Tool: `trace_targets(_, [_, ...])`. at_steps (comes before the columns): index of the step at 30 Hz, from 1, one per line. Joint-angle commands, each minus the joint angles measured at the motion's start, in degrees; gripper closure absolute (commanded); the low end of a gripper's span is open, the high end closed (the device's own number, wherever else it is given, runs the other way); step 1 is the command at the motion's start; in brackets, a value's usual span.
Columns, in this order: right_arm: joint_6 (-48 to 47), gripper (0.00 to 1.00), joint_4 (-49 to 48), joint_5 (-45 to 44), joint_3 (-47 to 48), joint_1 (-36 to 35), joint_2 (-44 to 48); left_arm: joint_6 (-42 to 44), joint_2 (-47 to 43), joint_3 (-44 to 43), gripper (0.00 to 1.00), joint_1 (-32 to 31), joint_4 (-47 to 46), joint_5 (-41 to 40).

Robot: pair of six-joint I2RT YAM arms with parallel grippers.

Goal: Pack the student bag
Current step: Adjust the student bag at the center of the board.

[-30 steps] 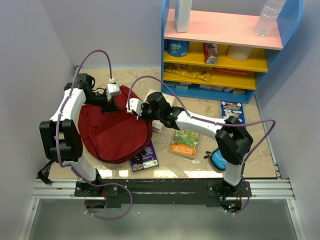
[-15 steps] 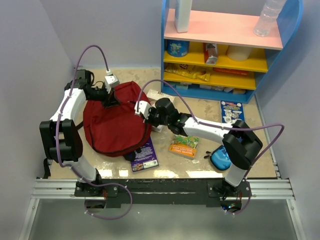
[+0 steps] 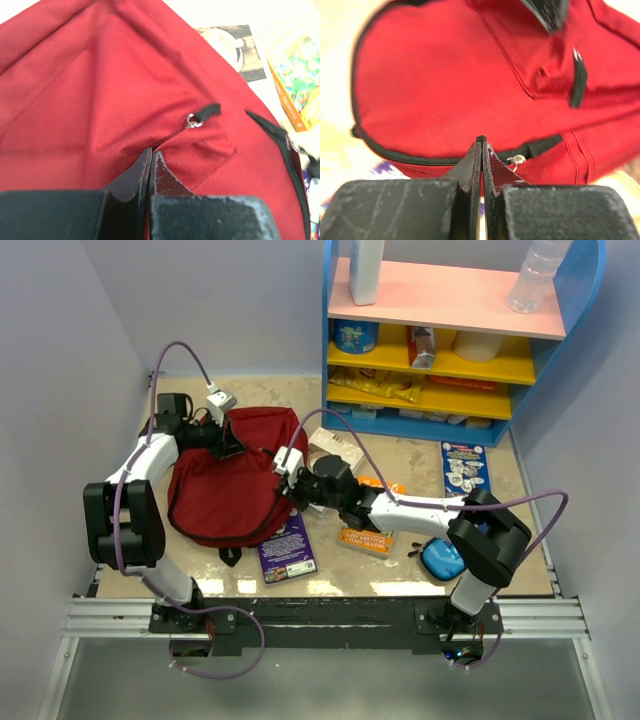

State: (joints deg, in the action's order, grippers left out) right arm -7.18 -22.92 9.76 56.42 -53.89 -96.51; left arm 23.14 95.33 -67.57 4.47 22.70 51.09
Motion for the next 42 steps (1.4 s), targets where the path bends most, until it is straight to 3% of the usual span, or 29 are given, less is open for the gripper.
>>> trace_targets(1, [6.0,1.0,-7.3,0.5,1.1,-2.9,-0.7,-8.5,-5.3,1.6,1.0,-0.2,-10.7,-2.6])
trace_targets(8, [6.3,1.0,-5.0,0.2,1.7,-3.0,-1.8,-6.2,-7.0,0.8,1.0,-0.5,-5.3,-1.5])
trace_targets(9, [6.7,0.96,-4.9,0.5,1.3,-3.0,-2.0,-5.5,-6.9,0.5,0.97,-0.6,-4.3,-1.6])
trace_targets(10, [6.7,0.92,-4.9,0.7,1.2,-2.9,-2.1,-4.1,-6.4,0.0,0.78,-0.7,-3.1,-2.1])
trace_targets(12, [6.7,0.83,-4.3,1.6,1.4,-3.0,-2.4,-2.1,-5.8,-2.0,0.61,-0.6,1.1,-2.7])
trace_targets(13, [8.4,0.79,-4.0,1.7,1.6,-2.9,-2.8,1.1,-5.4,-3.5,0.4,-0.6,4.6,-2.9])
trace_targets(14, [8.5,0.69,-3.2,2.1,1.8,-3.0,-3.0,2.5,-5.6,-3.9,0.28,-0.6,5.8,-3.0])
trace_targets(16, [8.8,0.63,-2.9,2.4,2.2,-2.9,-3.4,7.4,-6.8,-4.8,0.11,-0.3,9.4,-2.3])
trace_targets(19, [9.6,0.59,-2.7,2.0,2.2,-2.6,-2.5,14.6,-8.7,-6.2,0.02,0.1,14.4,-0.1])
trace_targets(24, [16.8,0.58,-1.9,2.4,1.1,2.0,2.6,27.4,-9.1,-9.5,0.0,-0.2,26.1,4.2])
trace_targets(25, [18.2,0.58,-0.9,2.3,1.6,3.1,3.4,33.1,-8.9,-9.8,0.0,-0.6,31.0,5.8])
trace_targets(30, [24.0,0.58,12.1,-1.6,8.4,8.9,2.5,47.9,-8.6,-6.6,0.0,-5.6,41.1,6.7])
trace_targets(33, [26.3,0.57,14.7,-6.7,8.9,9.9,1.4,49.1,-8.8,-3.7,0.02,-9.6,40.9,4.6])
trace_targets(37, [29.1,0.55,15.5,-11.3,8.4,10.1,0.4,42.8,-9.9,1.1,0.06,-13.2,32.7,0.8])
trace_targets(42, [31.9,0.54,16.6,-11.6,8.8,10.3,-1.1,41.6,-8.7,1.2,0.11,-14.5,32.1,-0.8])
